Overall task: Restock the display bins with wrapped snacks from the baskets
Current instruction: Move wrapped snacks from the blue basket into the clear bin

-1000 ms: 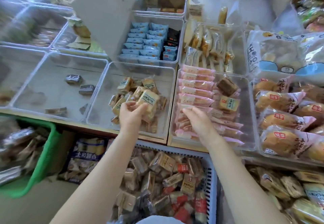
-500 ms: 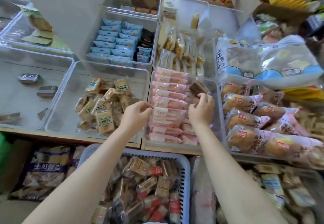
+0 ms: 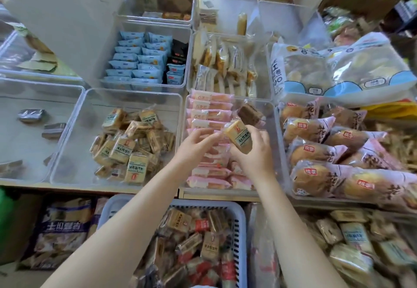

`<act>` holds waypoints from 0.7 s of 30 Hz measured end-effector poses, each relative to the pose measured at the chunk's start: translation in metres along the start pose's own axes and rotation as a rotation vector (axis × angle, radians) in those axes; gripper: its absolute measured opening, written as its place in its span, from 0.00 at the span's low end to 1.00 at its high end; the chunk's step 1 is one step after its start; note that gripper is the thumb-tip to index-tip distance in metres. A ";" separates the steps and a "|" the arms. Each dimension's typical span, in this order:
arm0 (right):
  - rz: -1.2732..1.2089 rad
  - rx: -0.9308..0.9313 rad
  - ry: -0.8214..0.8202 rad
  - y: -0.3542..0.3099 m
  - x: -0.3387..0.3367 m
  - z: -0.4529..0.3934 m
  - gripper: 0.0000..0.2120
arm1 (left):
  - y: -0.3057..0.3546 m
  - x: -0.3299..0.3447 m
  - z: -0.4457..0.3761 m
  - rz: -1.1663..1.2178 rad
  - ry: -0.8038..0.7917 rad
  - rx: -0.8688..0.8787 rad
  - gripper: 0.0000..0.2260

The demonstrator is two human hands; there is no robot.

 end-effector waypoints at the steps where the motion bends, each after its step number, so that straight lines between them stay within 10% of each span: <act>1: -0.018 -0.053 -0.010 -0.015 -0.003 0.008 0.29 | 0.000 0.003 0.001 0.074 -0.028 -0.003 0.26; 6: -0.089 -0.250 -0.097 -0.072 0.004 0.031 0.34 | 0.007 -0.020 0.016 0.275 0.025 0.045 0.19; 13: -0.572 0.175 -0.598 -0.089 0.088 0.039 0.12 | -0.004 -0.098 0.047 0.370 0.120 0.059 0.13; 21: -0.577 0.320 -0.514 -0.149 0.177 -0.013 0.15 | -0.040 -0.211 0.075 0.099 0.711 0.013 0.05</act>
Point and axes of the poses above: each hand's wrist, its own z-axis away from the middle knuckle, its own x-axis out of the palm, y = z × x, the point moved 10 cm from there along -z, towards the middle knuckle, and after that the axes turned 9 degrees about z, right-handed, at the moved point
